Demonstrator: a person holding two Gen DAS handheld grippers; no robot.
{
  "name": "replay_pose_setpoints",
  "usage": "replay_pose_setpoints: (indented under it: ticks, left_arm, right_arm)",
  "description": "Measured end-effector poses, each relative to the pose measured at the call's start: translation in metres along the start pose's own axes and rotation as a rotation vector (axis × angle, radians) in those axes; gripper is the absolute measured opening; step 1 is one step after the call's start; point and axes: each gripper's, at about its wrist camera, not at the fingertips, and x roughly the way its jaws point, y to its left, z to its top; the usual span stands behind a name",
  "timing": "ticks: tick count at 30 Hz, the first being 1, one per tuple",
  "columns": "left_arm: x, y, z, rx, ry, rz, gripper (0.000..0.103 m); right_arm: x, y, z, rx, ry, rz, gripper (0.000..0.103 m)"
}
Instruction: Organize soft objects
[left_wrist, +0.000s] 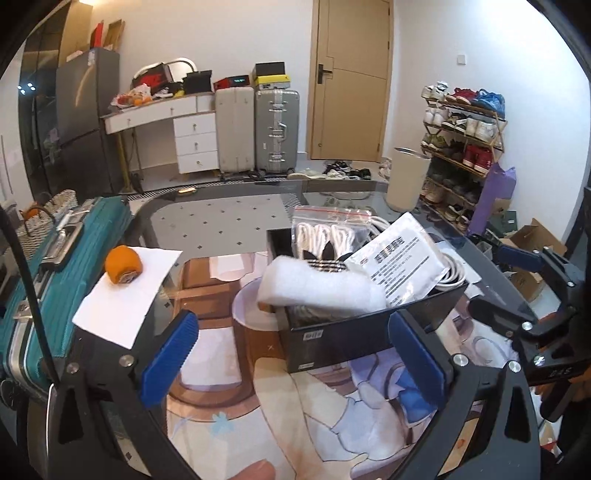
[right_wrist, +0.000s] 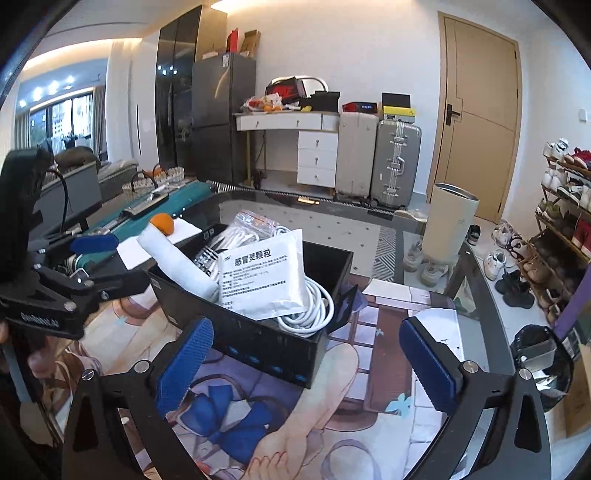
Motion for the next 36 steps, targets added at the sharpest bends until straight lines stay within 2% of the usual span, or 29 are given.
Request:
replay_pose_setpoints:
  ticks: [5,14,28,36]
  left_arm:
    - [0.001,-0.002,-0.012,-0.001,-0.021,0.051,0.103]
    - [0.010,-0.001,-0.028,-0.031,-0.045,0.085,0.103]
    - [0.017,0.001,-0.031,-0.056,-0.041,0.086,0.103]
    - [0.015,0.000,-0.032,-0.048,-0.052,0.091,0.103]
  right_arm:
    - [0.000,0.005,-0.005,0.017,-0.025,0.006,0.102]
    - [0.003,0.008,-0.009,0.038,-0.048,0.012,0.102]
    - [0.008,0.008,-0.011,0.052,-0.060,0.017,0.102]
    - [-0.001,0.010,-0.014,0.046,-0.109,-0.012,0.102]
